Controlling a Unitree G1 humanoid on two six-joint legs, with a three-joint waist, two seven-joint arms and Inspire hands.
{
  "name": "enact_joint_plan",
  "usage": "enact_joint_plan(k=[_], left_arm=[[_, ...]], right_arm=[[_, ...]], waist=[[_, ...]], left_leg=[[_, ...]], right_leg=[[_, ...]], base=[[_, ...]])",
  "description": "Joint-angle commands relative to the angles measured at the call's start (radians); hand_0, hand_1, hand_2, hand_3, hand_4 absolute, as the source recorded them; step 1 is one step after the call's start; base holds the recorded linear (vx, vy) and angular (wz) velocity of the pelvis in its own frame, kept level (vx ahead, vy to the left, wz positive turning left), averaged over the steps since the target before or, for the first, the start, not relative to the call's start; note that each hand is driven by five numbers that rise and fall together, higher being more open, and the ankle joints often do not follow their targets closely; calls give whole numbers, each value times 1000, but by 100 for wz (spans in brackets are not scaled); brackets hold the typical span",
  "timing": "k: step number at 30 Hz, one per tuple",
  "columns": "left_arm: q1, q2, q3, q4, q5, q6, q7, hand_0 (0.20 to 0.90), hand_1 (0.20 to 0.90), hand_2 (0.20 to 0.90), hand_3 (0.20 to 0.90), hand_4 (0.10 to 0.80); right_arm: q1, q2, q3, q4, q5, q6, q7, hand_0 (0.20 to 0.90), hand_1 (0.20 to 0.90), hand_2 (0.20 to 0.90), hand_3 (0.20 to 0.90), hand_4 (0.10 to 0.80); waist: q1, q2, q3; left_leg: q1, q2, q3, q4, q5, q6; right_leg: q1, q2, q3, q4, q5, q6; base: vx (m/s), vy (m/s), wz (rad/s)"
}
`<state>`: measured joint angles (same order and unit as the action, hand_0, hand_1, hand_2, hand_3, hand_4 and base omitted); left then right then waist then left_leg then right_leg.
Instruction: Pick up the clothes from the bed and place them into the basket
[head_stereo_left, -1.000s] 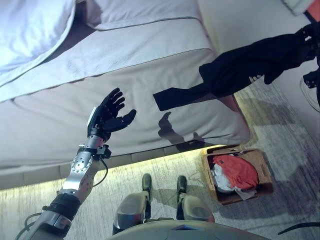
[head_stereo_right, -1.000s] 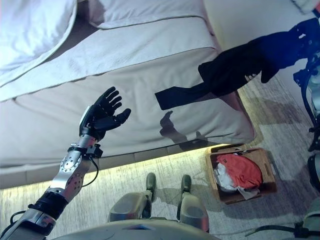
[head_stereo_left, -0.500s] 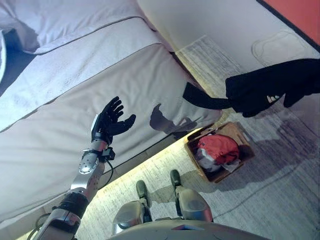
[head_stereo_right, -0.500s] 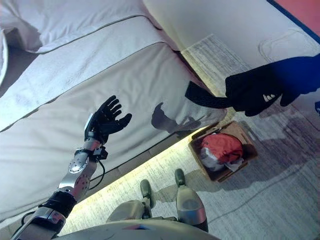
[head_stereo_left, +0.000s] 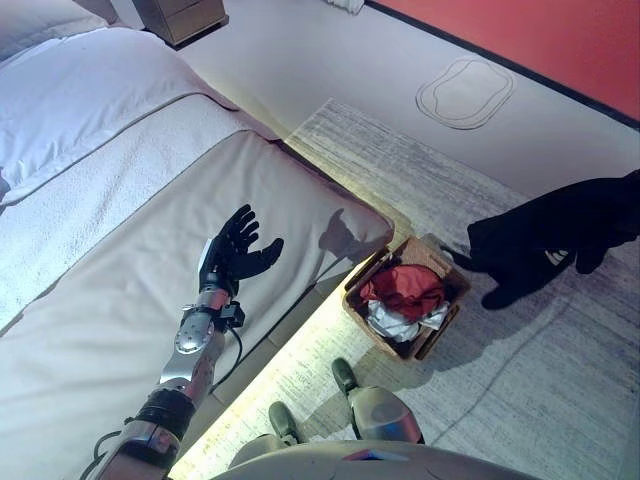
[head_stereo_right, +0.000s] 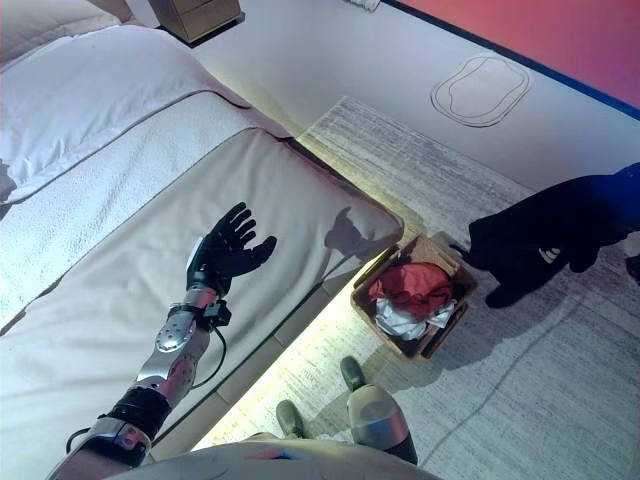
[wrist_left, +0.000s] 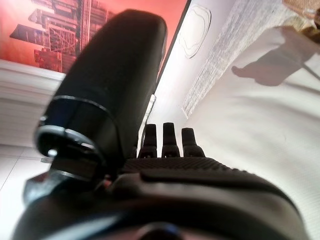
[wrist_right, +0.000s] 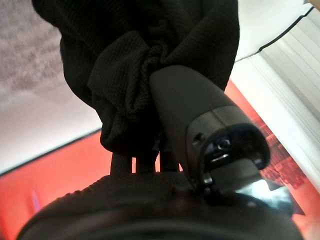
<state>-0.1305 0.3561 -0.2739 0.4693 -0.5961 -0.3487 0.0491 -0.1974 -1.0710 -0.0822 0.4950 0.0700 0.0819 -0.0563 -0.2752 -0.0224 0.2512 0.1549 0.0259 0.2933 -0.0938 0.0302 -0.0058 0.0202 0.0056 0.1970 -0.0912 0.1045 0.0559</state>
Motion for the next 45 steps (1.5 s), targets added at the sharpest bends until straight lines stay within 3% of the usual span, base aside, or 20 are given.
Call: enact_joint_plan(k=[1, 11, 28, 29, 30, 31, 32, 38, 45], left_arm=[[-70, 17, -28, 23, 44, -54, -20, 900, 900, 900, 900, 800], [-124, 0, -69, 51, 42, -52, -11, 900, 900, 900, 900, 800], [-116, -11, -62, 82, 39, -76, -48, 900, 900, 900, 900, 800], [-116, -9, -63, 80, 38, -75, -45, 900, 900, 900, 900, 800], [-117, -9, -63, 79, 37, -74, -44, 900, 900, 900, 900, 800], [-116, -7, -61, 80, 33, -76, -46, 900, 900, 900, 900, 800], [-115, -7, -61, 81, 31, -78, -48, 900, 900, 900, 900, 800], [-111, -8, -54, 85, 30, -75, -52, 900, 900, 900, 900, 800], [-105, -2, -52, 87, 34, -73, -56, 900, 900, 900, 900, 800]], right_arm=[[-193, 36, 54, 77, 62, -29, -29, 300, 300, 300, 200, 100], [-318, 183, 200, 313, 90, -82, -40, 300, 300, 300, 200, 100], [-352, 272, 296, 275, 24, -34, -29, 300, 300, 300, 200, 100], [-357, 279, 304, 283, 23, -24, -26, 404, 404, 404, 321, 221], [-362, 282, 307, 291, 24, -19, -23, 458, 458, 458, 384, 284], [-364, 288, 310, 301, 14, -5, -16, 839, 839, 839, 829, 729], [-365, 291, 313, 306, 10, 1, -12, 900, 900, 900, 900, 800], [-335, 316, 329, 370, -16, 55, 53, 900, 900, 900, 900, 800], [-259, 360, 296, 432, -8, 67, 20, 900, 900, 900, 900, 800]], waist=[[65, -39, -124], [105, -4, -100], [154, -1, -86], [157, -1, -85], [159, 0, -84], [163, 0, -83], [165, 0, -83], [174, -2, -84], [178, -6, -86]], left_leg=[[-6, 11, -53, 50, -123, 1], [-9, 6, -68, 62, -132, 3], [-17, -8, -130, 32, -112, 4], [-18, -8, -132, 31, -111, 3], [-18, -8, -134, 31, -110, 3], [-19, -8, -137, 29, -108, 2], [-20, -8, -139, 28, -107, 2], [-13, -6, -144, 19, -101, 1], [-5, -2, -145, 18, -98, 4]], right_leg=[[-31, -16, -31, 50, -22, 31], [-28, -30, -55, 47, -20, 29], [-20, -45, -93, 33, -19, 29], [-19, -45, -95, 33, -19, 29], [-19, -46, -97, 33, -19, 28], [-17, -47, -100, 31, -20, 28], [-16, -47, -101, 31, -20, 27], [-5, -50, -109, 24, -20, 27], [0, -48, -110, 29, -20, 29]], base=[[-28, -21, -10], [-12, -7, -1], [-12, -11, 9], [4, -21, 4], [3, -18, 4], [3, -12, 5], [5, -7, 9], [24, -3, 6], [16, -8, 2]])
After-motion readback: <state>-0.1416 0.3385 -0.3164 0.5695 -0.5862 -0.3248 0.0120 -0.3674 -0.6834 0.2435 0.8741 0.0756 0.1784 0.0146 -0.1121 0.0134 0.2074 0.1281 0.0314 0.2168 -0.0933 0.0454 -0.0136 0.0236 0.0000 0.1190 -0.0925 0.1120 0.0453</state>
